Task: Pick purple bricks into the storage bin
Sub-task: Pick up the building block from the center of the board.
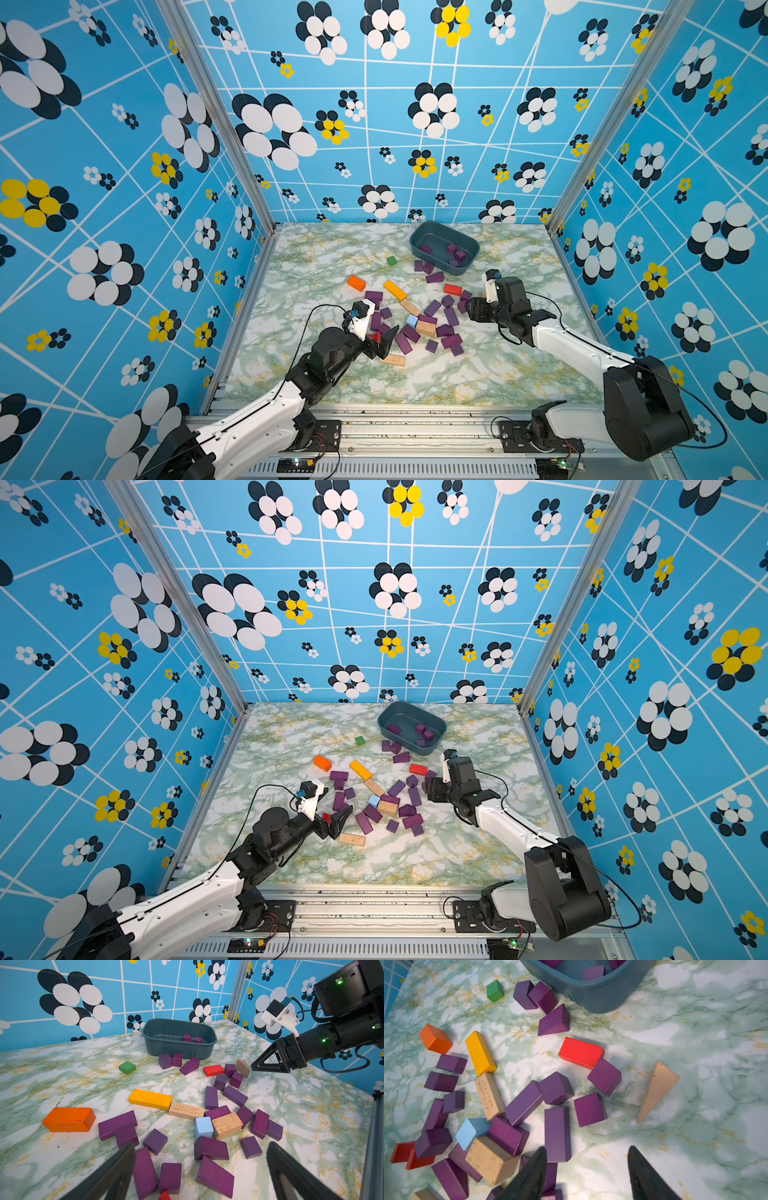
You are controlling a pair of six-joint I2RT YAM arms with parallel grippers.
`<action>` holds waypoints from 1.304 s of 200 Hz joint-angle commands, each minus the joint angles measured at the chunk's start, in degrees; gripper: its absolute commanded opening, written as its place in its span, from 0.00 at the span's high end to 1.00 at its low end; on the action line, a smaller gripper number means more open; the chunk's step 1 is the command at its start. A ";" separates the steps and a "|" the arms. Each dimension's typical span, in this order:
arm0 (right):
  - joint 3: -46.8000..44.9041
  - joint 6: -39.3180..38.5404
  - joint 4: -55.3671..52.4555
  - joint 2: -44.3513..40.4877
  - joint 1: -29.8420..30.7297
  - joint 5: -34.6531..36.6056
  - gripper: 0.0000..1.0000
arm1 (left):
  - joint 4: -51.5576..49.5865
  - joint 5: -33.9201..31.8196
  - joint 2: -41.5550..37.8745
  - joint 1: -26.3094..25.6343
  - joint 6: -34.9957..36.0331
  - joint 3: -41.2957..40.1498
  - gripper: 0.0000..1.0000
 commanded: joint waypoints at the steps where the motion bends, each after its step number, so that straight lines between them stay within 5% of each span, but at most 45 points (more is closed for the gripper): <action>1: 3.24 -3.70 -3.98 2.69 1.83 3.29 0.38 | 2.42 -0.51 -0.46 -0.18 0.19 -0.84 0.00; 44: 6.16 -3.55 -4.23 9.26 2.62 4.89 0.44 | 3.94 4.63 0.35 -0.22 2.19 -0.99 0.01; 167: 13.45 -1.71 -8.86 18.88 3.05 6.09 0.57 | 6.60 0.86 6.02 -0.21 2.01 -1.18 0.01; 261: 15.33 -2.74 -8.99 21.75 3.07 8.59 0.57 | 7.19 0.00 9.03 -0.21 0.99 -0.64 0.00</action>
